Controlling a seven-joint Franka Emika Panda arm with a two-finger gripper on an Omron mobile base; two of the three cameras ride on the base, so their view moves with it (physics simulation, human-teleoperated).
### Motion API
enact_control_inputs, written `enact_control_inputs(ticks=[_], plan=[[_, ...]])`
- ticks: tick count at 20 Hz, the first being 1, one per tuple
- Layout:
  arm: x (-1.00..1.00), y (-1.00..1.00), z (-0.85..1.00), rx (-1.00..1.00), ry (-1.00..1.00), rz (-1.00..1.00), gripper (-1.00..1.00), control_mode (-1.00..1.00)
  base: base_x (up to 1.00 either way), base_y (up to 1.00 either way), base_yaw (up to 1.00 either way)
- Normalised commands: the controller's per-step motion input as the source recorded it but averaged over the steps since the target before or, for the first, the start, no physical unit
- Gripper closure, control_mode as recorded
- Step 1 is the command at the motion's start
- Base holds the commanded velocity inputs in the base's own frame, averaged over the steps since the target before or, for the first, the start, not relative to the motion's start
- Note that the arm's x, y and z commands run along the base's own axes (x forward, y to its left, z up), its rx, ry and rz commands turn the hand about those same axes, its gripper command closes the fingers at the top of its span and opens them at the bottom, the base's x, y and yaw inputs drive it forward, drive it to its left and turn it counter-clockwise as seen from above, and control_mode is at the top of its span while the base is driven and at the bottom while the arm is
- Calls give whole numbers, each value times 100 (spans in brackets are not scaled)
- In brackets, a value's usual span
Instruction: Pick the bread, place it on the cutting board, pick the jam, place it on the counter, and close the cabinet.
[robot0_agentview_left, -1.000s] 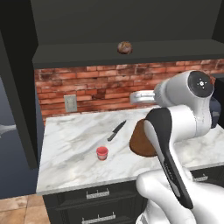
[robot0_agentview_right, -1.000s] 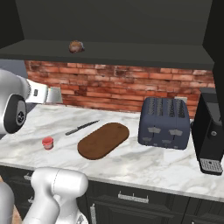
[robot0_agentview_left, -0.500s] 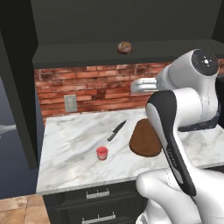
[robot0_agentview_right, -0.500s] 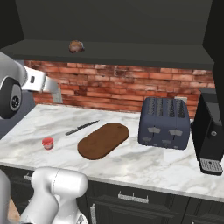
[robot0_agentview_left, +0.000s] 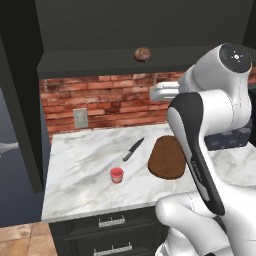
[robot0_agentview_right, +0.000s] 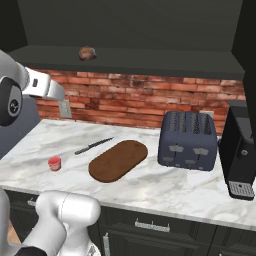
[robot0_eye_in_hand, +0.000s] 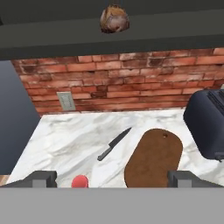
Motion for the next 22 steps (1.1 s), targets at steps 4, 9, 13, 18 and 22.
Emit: enact_control_inputs(ticks=[4, 9, 13, 18, 22], plan=[[0, 0, 0, -1, 0, 0, -100, -100, 0, 0, 0], [2, 0, 0, -2, 0, 0, -100, -100, 0, 0, 0], [10, -1, 4, 0, 0, 0, -100, -100, 0, 0, 0], [17, -2, 10, 0, 0, 0, -100, -100, 0, 0, 0], [19, -1, 12, 0, 0, 0, -100, -100, 0, 0, 0]])
